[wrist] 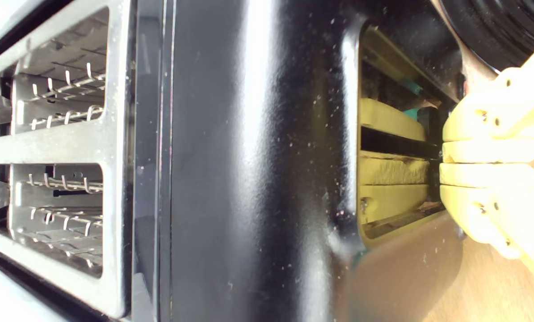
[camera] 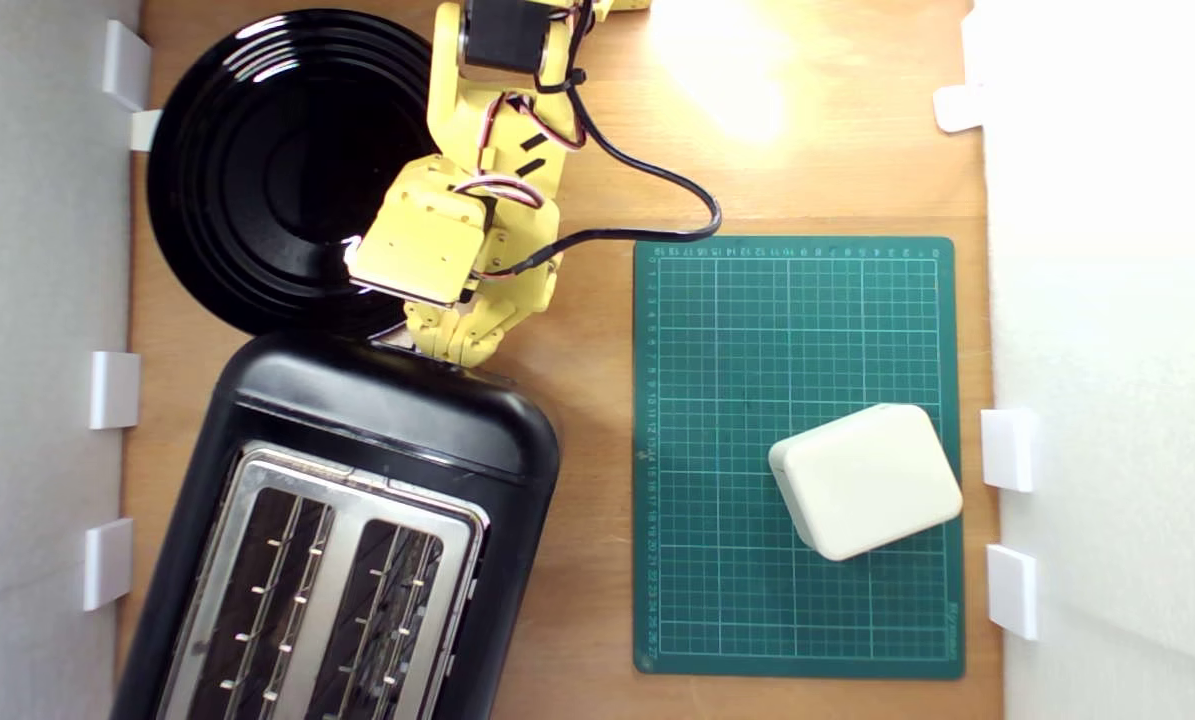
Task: Start toaster
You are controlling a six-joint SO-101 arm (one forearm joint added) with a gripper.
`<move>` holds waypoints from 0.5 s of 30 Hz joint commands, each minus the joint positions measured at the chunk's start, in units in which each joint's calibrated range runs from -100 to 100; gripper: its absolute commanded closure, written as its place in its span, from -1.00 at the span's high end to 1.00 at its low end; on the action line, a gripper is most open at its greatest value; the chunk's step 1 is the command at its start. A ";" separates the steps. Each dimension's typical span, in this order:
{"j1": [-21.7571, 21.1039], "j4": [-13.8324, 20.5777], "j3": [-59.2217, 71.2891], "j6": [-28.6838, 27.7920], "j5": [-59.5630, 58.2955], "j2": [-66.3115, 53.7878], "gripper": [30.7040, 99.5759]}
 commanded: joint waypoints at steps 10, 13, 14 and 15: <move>2.22 0.83 10.10 0.48 -1.77 -3.02 -0.98; 2.22 0.74 11.55 0.43 -1.77 -2.93 -0.98; 2.22 0.74 11.82 0.32 -1.77 -2.77 -0.98; 2.22 0.74 11.91 0.17 -1.77 -2.52 -0.98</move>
